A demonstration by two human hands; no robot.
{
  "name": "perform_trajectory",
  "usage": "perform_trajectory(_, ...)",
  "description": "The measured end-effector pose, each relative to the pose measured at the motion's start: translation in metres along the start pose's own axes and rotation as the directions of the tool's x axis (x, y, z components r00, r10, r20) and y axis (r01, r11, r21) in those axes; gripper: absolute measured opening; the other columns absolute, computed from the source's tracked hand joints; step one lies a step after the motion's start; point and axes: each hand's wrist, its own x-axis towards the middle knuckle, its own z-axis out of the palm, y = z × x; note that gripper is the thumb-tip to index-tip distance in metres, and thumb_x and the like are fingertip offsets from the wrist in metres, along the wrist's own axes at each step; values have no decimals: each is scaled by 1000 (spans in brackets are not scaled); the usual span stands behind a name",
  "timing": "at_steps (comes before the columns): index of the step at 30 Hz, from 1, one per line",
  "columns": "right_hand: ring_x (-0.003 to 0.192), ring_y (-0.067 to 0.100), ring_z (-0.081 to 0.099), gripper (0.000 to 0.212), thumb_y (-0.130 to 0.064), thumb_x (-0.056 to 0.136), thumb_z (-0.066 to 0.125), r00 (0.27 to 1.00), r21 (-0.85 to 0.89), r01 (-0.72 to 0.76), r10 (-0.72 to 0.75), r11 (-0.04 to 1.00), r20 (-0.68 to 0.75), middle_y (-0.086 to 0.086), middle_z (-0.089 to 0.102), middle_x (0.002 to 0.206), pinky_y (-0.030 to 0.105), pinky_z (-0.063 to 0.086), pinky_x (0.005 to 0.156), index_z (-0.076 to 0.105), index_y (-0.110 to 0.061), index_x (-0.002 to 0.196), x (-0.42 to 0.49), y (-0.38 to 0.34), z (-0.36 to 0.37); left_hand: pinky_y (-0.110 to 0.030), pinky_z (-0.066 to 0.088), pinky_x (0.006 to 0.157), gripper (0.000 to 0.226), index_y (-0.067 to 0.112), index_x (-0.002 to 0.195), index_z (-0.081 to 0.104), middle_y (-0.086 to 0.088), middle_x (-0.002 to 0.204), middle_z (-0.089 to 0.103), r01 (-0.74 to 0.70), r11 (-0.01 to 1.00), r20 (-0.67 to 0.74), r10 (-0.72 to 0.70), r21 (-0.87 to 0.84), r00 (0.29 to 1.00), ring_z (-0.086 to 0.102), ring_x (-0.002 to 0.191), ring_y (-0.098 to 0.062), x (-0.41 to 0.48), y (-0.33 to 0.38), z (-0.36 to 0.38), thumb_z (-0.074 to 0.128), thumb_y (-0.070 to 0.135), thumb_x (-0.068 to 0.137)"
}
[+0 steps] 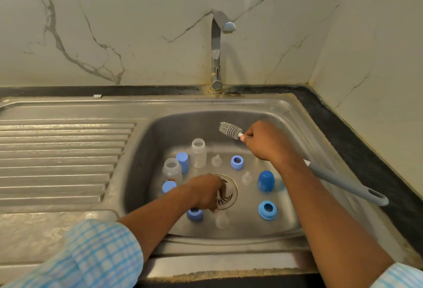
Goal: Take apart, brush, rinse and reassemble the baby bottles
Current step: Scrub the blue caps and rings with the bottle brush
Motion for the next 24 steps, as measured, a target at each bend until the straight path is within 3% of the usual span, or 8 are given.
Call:
perform_trajectory(4,51,19,38,46,-31,98,56,1000,2,7,-7,1000,-1,1,42,55,29,27,49,39,-21,56,0,0,-1,-36,57,82,24,13,102,67,-5,102,70,221,975,-131,-215,31,968,68,94,-24,-11,-26,-17,73,28,84)
perform_trajectory(8,50,18,39,44,-31,99,55,999,11,31,-32,999,14,1,44,55,29,27,49,44,-21,58,-4,-3,1,-28,55,61,34,14,102,67,-4,92,73,315,948,58,-318,51,946,65,64,-16,-20,-28,-6,73,41,83)
perform_trajectory(12,52,19,43,36,-31,98,56,999,-4,45,-45,999,17,1,48,57,29,30,49,53,-19,64,-5,-5,2,-29,54,70,40,12,96,64,1,67,63,282,946,94,-299,160,949,63,64,-17,-19,-13,-2,71,50,84)
perform_trajectory(16,54,19,44,27,-32,98,56,998,-20,63,-63,998,10,1,48,59,28,30,49,60,-17,76,-6,-8,1,-33,51,85,38,10,97,62,4,60,46,227,929,120,-271,293,955,68,93,-22,-25,-5,-5,69,47,87)
perform_trajectory(20,57,23,45,27,-33,97,57,997,-35,79,-79,996,-2,1,46,58,28,29,49,58,-18,74,-6,-9,3,-30,54,84,28,13,75,51,3,60,50,224,922,171,-287,315,942,60,70,-18,-30,-1,-8,66,32,89)
perform_trajectory(24,63,26,48,29,-33,96,57,996,-34,86,-86,996,2,0,46,59,29,32,53,55,-20,71,-7,-10,5,-28,49,74,16,10,79,51,0,66,47,236,924,171,-295,301,940,46,52,-11,-35,8,-9,60,19,89)
